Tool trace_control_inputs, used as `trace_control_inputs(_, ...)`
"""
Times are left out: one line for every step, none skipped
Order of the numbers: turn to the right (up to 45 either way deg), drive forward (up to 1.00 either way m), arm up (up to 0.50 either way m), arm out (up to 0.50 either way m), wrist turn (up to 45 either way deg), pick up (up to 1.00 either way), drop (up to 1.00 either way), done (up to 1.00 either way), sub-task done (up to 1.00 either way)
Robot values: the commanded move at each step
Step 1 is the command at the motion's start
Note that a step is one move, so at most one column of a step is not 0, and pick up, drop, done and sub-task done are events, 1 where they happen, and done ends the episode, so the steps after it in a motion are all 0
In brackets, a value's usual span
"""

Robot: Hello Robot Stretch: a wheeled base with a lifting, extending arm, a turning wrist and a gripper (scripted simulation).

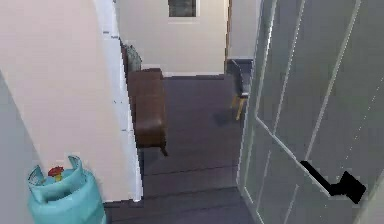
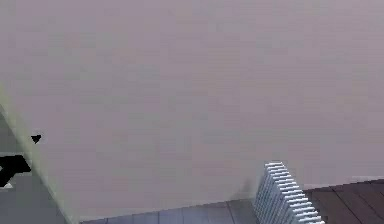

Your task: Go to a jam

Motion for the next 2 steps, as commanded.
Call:
trace_control_inputs(0.0, 1.0, 0.0, 0.0, 0.0, 0.0, 0.0, 0.0, 0.0)
trace_control_inputs(-6.0, 0.0, 0.0, 0.0, 0.0, 0.0, 0.0, 0.0, 0.0)
